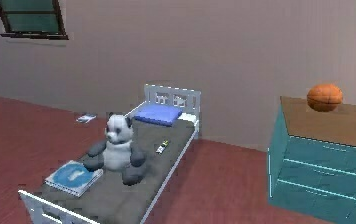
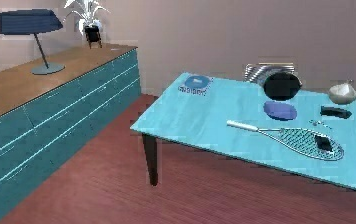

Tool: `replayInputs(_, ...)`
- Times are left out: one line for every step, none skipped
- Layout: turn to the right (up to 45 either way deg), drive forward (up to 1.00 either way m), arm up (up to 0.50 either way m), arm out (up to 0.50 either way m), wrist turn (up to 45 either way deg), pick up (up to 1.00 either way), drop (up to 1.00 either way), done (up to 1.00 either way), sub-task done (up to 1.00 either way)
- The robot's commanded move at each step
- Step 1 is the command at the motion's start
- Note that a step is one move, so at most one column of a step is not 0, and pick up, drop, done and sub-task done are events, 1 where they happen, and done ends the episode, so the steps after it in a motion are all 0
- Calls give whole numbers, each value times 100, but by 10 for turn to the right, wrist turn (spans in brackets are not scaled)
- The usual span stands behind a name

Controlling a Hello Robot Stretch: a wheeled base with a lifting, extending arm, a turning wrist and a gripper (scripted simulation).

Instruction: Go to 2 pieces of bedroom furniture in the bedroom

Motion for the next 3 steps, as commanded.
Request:
replayInputs(-120,0,0,0,0,0,0,0,0)
replayInputs(0,0,0,0,0,0,0,0,100)
replayInputs(-450,0,0,0,0,0,0,0,0)
